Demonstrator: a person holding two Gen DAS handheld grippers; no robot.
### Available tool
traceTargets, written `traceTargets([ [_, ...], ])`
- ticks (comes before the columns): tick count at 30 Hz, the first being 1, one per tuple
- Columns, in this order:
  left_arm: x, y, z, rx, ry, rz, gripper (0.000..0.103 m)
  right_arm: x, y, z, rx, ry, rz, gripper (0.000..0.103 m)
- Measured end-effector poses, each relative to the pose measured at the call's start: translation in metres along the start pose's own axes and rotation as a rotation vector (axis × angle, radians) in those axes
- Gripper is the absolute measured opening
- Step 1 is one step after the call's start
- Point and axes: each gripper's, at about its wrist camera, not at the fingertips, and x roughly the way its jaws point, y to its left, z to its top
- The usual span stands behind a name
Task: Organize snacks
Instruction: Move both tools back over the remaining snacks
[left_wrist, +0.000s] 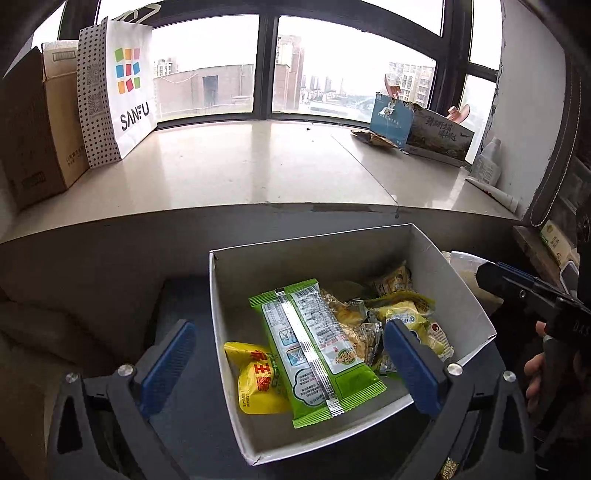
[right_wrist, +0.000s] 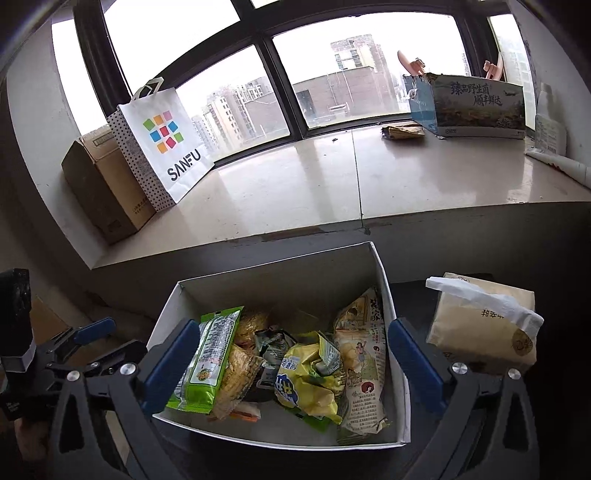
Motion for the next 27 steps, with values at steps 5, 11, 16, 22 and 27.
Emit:
traceTargets([
  [5,-0.046,0.004,-0.025,0.026,-0.077,-0.066,0.103,-0.037,0.021,-0.019,-0.085,-0.057,0.064,0.103],
  [11,-0.106,0.000,-0.074,0.124,-0.201,-0.079,0.103,-0.090,0.041,-0.052,-0.205,-0.115,0.109,0.103],
  [16,-0.141,-0.014,-0.124,0.186,-0.219,-0.175,0.103,-0.123,0.044,-0.096,-0.208,-0.119,0.122,0.103],
  [22,-0.139,-0.016,-0.184,0.193,-0.121,-0.195,0.103,-0.150,0.037,-0.171,-0.280,-0.112,0.094,0.103],
  [27,-0.131,-0.003,-0.221,0.104,-0.073,-0.177,0.103,-0.142,0.032,-0.231,-0.272,0.069,0.079,0.103],
])
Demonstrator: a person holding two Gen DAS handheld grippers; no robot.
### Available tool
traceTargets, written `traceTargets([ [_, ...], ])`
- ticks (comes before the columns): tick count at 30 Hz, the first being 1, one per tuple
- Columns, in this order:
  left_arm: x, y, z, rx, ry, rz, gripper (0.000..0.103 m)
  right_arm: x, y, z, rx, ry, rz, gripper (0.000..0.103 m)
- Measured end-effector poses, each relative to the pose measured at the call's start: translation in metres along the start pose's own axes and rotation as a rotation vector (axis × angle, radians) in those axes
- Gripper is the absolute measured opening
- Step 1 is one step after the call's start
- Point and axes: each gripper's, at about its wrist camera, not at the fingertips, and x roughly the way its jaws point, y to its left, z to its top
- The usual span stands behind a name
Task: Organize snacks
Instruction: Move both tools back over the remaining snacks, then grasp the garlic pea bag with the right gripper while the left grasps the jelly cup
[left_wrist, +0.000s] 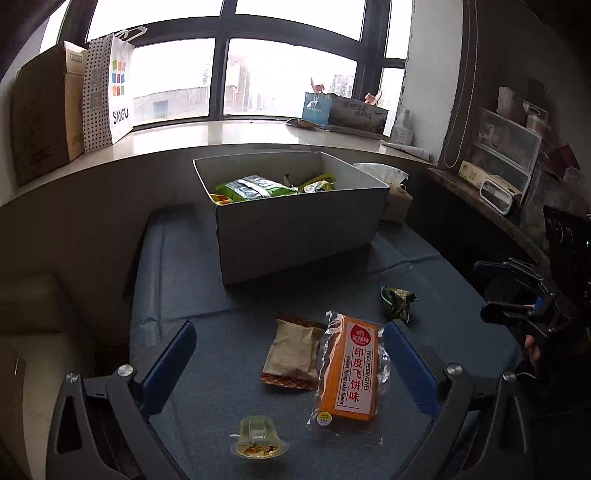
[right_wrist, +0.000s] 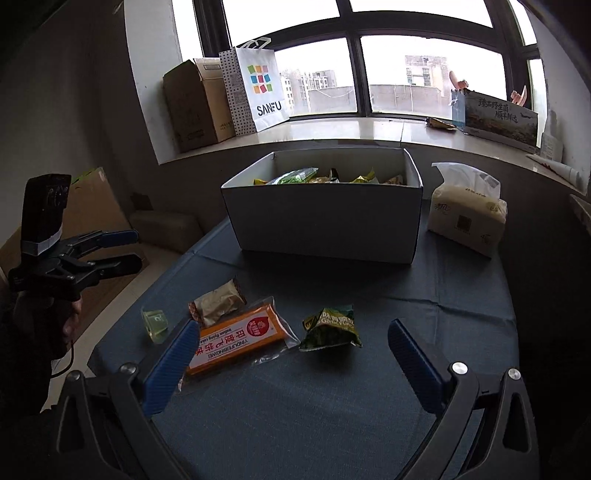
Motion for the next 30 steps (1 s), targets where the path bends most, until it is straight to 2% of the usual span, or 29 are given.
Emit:
traceTargets([
  [4,0.002,0.004,-0.013,-0.019,0.025,0.001,0.103,0.014,0.007,-0.022,-0.001,0.070,0.027,0.103],
  [8,0.012,0.007,-0.028,0.003,0.093,0.037,0.103,0.014,0.008,-0.020,-0.008,0.056,-0.001,0.103],
  [13,0.032,0.019,-0.060,-0.052,0.194,0.076,0.103,0.015,0.006,-0.020,0.007,0.071,-0.011,0.103],
  [15,0.038,0.023,-0.070,-0.074,0.223,0.064,0.103,0.016,0.007,-0.020,0.005,0.075,-0.013,0.103],
  [20,0.043,0.029,-0.082,-0.100,0.242,0.065,0.102,0.021,0.011,-0.022,-0.010,0.099,-0.011,0.103],
  [22,0.045,0.031,-0.084,-0.106,0.249,0.048,0.091,0.025,0.014,-0.024,-0.022,0.118,-0.010,0.103],
  [23,0.045,0.031,-0.085,-0.094,0.251,0.060,0.067,0.027,0.015,-0.025,-0.030,0.124,-0.011,0.103],
  [24,0.045,0.030,-0.084,-0.075,0.257,0.076,0.050,0.028,0.017,-0.026,-0.036,0.129,-0.009,0.103],
  [30,0.038,0.031,-0.082,-0.075,0.245,0.072,0.051,0.037,0.011,-0.023,-0.026,0.147,-0.063,0.103],
])
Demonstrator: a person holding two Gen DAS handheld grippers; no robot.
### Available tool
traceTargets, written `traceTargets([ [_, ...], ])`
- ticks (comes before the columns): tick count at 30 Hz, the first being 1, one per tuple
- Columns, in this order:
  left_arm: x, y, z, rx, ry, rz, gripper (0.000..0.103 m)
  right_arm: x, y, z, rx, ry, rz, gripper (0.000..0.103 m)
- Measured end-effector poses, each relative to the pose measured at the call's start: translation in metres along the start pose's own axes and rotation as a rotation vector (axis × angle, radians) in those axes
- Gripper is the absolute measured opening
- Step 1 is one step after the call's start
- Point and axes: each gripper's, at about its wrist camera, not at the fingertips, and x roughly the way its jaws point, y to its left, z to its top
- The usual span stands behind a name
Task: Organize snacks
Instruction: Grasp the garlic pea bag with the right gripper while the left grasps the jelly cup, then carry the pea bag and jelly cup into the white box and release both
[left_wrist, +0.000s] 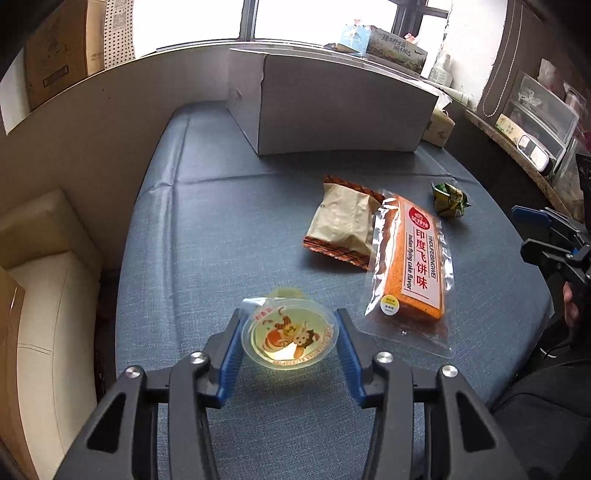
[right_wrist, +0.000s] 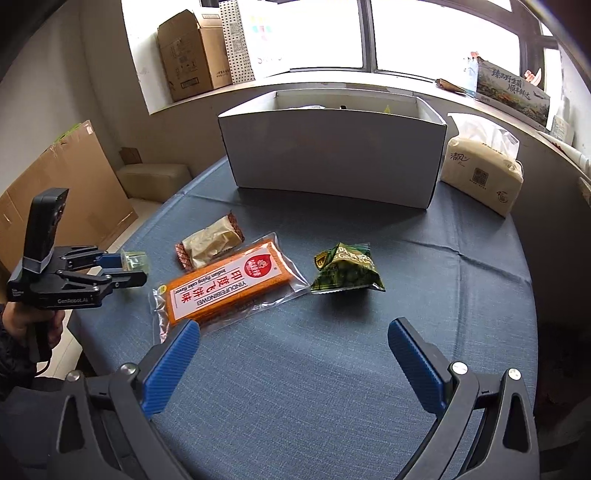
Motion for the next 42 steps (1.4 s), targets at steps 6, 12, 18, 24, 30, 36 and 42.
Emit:
traceTargets([
  [6,-0.025,-0.012,0.011,0.037,-0.066,-0.031,0.051,0.028,-0.022,0.022,0.071,0.047,-0.047,0.103],
  [12,-0.055,-0.026,0.022,0.082,-0.132,-0.046,0.051,0.068,-0.032,0.045,0.084,0.084,-0.074,0.103],
  [18,-0.076,-0.033,0.027,0.097,-0.180,-0.062,0.051,0.089,-0.039,0.047,0.084,0.113,-0.078,0.100],
  [24,-0.079,-0.035,0.028,0.097,-0.190,-0.073,0.051,0.088,-0.034,0.041,0.048,0.104,-0.060,0.053],
  [30,-0.076,-0.033,0.036,0.082,-0.208,-0.089,0.051,0.059,-0.031,0.039,0.044,0.030,-0.066,0.053],
  [36,-0.082,-0.037,0.071,0.083,-0.274,-0.112,0.051,0.009,-0.025,0.049,0.037,-0.088,-0.078,0.053],
  [42,-0.091,-0.054,0.127,0.114,-0.356,-0.124,0.051,-0.033,-0.014,0.077,0.022,-0.210,-0.070,0.053],
])
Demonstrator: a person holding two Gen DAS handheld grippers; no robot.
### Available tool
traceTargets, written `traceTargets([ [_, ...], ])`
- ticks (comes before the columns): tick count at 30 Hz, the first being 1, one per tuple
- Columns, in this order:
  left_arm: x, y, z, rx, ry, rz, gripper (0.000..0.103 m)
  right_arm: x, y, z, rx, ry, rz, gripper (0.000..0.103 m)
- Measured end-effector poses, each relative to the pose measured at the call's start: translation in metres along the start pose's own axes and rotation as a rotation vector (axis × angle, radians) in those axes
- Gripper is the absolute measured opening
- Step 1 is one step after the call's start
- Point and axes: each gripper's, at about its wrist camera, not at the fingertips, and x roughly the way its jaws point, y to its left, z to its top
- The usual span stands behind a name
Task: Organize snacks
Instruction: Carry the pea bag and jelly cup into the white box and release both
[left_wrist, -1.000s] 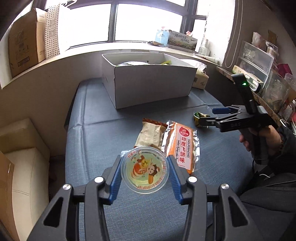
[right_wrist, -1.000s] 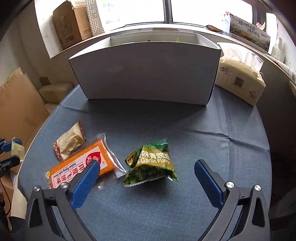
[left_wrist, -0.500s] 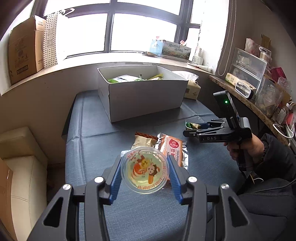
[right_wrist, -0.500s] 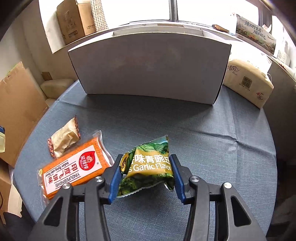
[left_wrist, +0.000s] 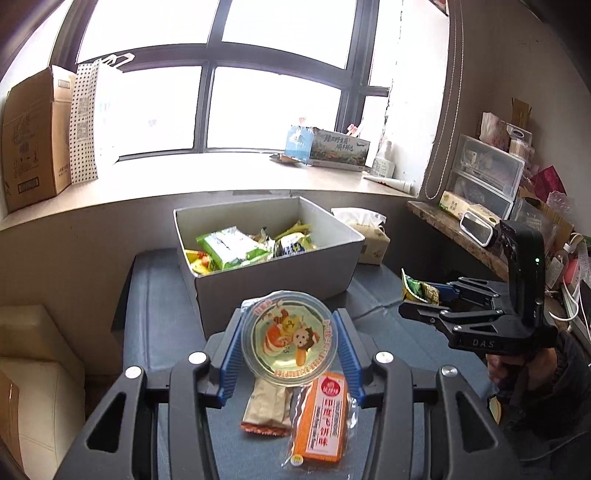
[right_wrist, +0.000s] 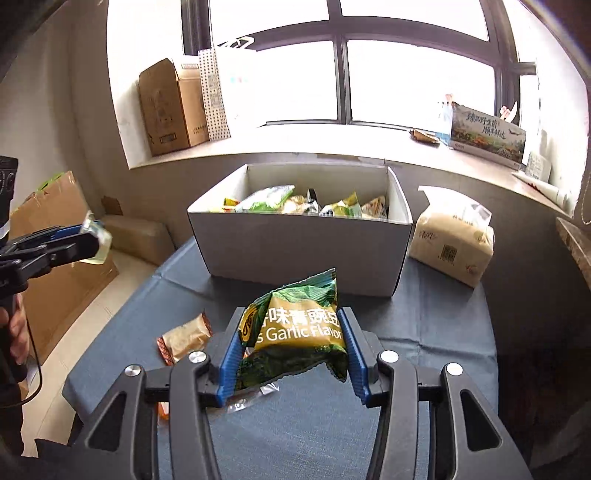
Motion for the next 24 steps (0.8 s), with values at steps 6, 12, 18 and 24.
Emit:
traceTargets([
  [6,0.026,-0.007,0.057,0.031,-0.043,0.008,0.051,-0.004,0.004,0.050,-0.011,-0.080,0.028,0.053],
  [12,0.074,0.015,0.102,-0.053,0.005,0.005,0.051,0.024,-0.002,0.099,-0.006,-0.098,0.037,0.053],
  [18,0.145,0.040,0.125,-0.104,0.103,0.049,0.051,0.088,-0.030,0.143,0.050,-0.024,0.015,0.053],
  [24,0.199,0.042,0.131,-0.075,0.202,0.127,0.051,0.134,-0.058,0.167,0.145,0.047,0.008,0.054],
])
